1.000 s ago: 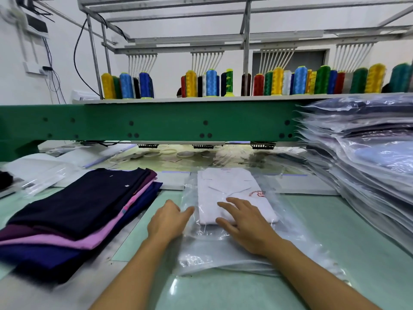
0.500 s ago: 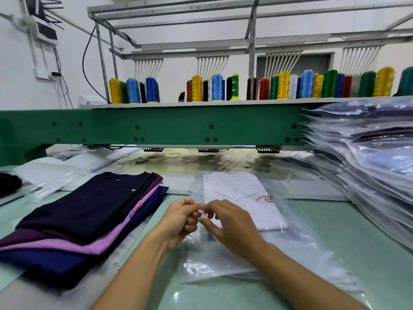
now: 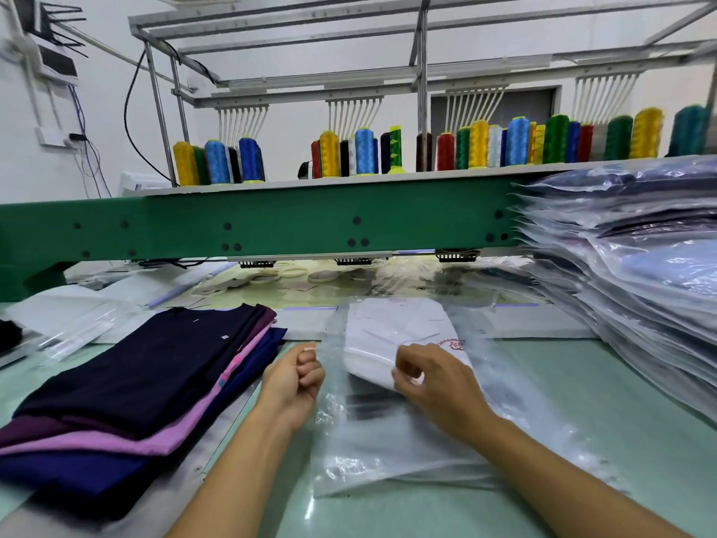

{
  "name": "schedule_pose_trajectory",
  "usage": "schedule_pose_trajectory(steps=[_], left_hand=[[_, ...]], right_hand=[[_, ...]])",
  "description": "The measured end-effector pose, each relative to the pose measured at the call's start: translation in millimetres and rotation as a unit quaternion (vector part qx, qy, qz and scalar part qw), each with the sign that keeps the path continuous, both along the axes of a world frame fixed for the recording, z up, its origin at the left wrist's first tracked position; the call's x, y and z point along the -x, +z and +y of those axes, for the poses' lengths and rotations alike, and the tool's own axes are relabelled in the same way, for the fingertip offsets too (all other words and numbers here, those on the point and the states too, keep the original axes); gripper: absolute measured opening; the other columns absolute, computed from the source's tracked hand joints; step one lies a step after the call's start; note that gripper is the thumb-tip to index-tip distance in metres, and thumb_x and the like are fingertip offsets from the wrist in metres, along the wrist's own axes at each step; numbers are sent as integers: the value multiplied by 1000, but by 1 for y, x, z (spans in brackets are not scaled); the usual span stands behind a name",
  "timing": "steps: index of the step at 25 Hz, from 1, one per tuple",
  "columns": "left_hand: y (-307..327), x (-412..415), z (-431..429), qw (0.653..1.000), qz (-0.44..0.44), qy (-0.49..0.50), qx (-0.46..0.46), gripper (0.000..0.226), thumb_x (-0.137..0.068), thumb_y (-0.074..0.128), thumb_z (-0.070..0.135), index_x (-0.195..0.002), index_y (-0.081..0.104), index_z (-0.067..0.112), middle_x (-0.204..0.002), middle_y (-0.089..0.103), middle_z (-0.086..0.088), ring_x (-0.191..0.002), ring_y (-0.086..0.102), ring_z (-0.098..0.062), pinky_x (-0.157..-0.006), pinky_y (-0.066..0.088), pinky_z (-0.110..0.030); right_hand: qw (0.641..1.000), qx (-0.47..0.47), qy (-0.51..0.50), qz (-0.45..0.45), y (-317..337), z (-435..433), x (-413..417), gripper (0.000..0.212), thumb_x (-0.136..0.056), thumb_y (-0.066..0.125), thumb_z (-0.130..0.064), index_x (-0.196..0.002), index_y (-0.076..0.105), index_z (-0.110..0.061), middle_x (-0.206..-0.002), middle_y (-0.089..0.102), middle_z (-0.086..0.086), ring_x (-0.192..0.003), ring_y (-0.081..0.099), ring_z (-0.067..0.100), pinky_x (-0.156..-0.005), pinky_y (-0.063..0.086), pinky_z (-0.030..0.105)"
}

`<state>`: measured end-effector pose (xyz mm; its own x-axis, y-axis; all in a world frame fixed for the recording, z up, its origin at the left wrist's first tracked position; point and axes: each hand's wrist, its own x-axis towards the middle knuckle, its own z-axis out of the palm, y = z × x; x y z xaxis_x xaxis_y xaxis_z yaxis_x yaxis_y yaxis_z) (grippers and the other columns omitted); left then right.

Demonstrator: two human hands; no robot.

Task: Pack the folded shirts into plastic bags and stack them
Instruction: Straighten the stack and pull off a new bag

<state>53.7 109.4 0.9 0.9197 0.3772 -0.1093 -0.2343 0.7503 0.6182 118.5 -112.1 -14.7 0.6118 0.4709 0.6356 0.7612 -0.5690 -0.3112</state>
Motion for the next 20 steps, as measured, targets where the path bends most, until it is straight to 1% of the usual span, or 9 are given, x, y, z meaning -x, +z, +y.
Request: schedule_pose_trajectory(steps=[3, 6, 7, 9, 11, 13, 16, 18, 20], left_hand=[[0, -2, 6, 1000, 7, 24, 13, 33, -99, 47, -2, -70, 40, 14, -51, 35, 7, -36, 30, -4, -34, 26, -15], [-4, -4, 6, 999, 19, 47, -7, 29, -99, 51, 2, -73, 44, 13, -52, 38, 5, -44, 34, -7, -50, 46, -20], [-6, -4, 5, 999, 25, 46, -13, 28, -99, 53, 4, -73, 45, 13, -54, 39, 4, -49, 35, -8, -61, 53, -27], [-7, -4, 6, 998, 37, 42, -16, 26, -99, 55, 8, -74, 48, 13, -59, 41, 3, -55, 36, -9, -78, 58, -48], [-8, -4, 5, 998, 43, 43, -14, 23, -99, 55, 6, -77, 49, 14, -61, 43, 3, -57, 36, -8, -81, 55, -65], [-10, -3, 1, 998, 37, 50, 2, 20, -99, 52, 3, -81, 50, 14, -62, 44, 3, -57, 36, -8, -81, 51, -74], [-5, -6, -10, 994, 29, 101, 43, 12, -98, 49, -1, -97, 54, 10, -63, 46, 2, -57, 37, -9, -82, 52, -72], [-1, -9, -22, 983, 41, 158, 81, 11, -97, 48, -1, -99, 55, 8, -66, 46, -2, -59, 38, -11, -82, 54, -70], [5, -12, -39, 967, 63, 206, 133, 12, -98, 50, 14, -105, 55, 6, -79, 47, -7, -66, 40, -15, -81, 57, -64]], right_hand=[[1000, 12, -26, 5, 0, -35, -13, 16, -87, 58, -39, -79, 50, -27, -81, 56, -15, -82, 49, 7, -65, 46, 31], [999, 6, -52, 13, -3, -70, -24, 15, -85, 63, -35, -77, 52, -28, -85, 55, -19, -81, 49, 7, -65, 46, 32], [998, -8, -54, 25, -5, -79, -27, 16, -85, 65, -34, -76, 53, -29, -86, 55, -20, -82, 50, 7, -66, 47, 32], [997, -49, -37, 53, -7, -92, -30, 18, -85, 69, -27, -75, 54, -28, -84, 57, -18, -81, 54, 8, -68, 49, 35], [993, -87, -11, 74, -6, -95, -30, 17, -84, 70, -19, -75, 56, -23, -79, 58, -12, -76, 56, 12, -68, 50, 40], [990, -111, 1, 84, -7, -94, -28, 15, -82, 69, -13, -74, 57, -19, -75, 59, -7, -73, 56, 14, -67, 50, 42], [983, -156, 11, 96, -7, -92, -29, 20, -84, 71, -10, -72, 57, -17, -71, 61, -5, -70, 57, 12, -66, 51, 38], [975, -195, 7, 111, -5, -93, -28, 28, -84, 74, -11, -68, 54, -20, -74, 65, -5, -71, 60, 13, -65, 49, 32], [970, -216, 2, 109, -4, -93, -28, 31, -83, 75, -10, -66, 51, -20, -73, 65, -4, -70, 59, 14, -63, 47, 27]])
